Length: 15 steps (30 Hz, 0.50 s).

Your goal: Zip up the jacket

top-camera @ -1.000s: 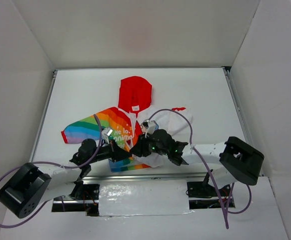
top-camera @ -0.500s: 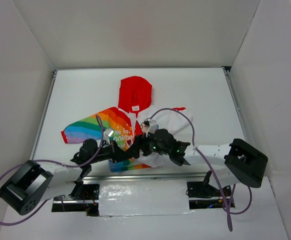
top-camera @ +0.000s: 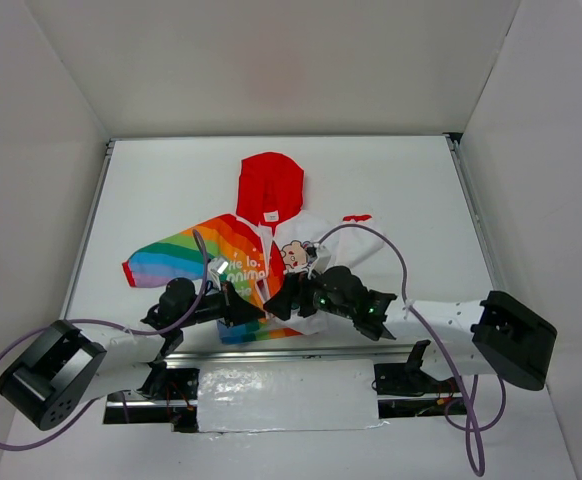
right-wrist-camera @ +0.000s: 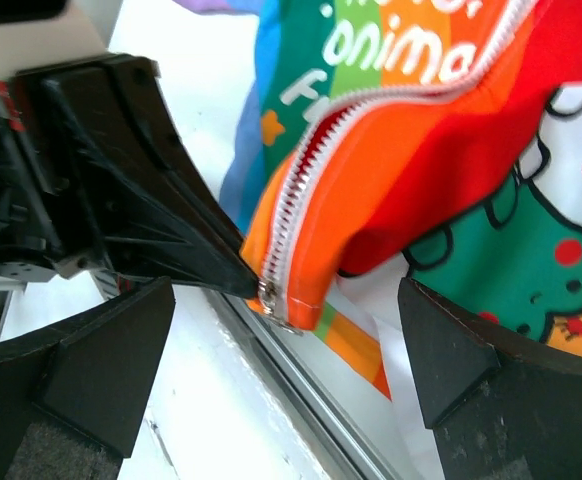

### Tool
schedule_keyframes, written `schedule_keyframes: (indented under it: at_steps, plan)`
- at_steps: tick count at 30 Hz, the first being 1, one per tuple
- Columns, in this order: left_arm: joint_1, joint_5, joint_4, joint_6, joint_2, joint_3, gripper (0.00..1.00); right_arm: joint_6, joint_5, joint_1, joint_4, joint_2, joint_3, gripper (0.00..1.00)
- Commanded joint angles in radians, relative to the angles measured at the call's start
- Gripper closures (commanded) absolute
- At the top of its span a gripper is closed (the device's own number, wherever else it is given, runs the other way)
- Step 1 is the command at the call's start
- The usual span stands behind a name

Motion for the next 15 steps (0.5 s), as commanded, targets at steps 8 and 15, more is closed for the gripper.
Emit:
schedule_keyframes:
  at_steps: [8, 15]
  plan:
    - [-0.009, 0.022, 0.058, 0.023, -0.029, -0.061, 1.0, 0.132, -0.148, 0.007, 0.164, -0.003, -0.113, 0.06]
    - [-0.01, 0.019, 0.049, 0.023, -0.041, -0.058, 1.0, 0.164, -0.228, 0.022, 0.333, 0.046, -0.153, 0.19]
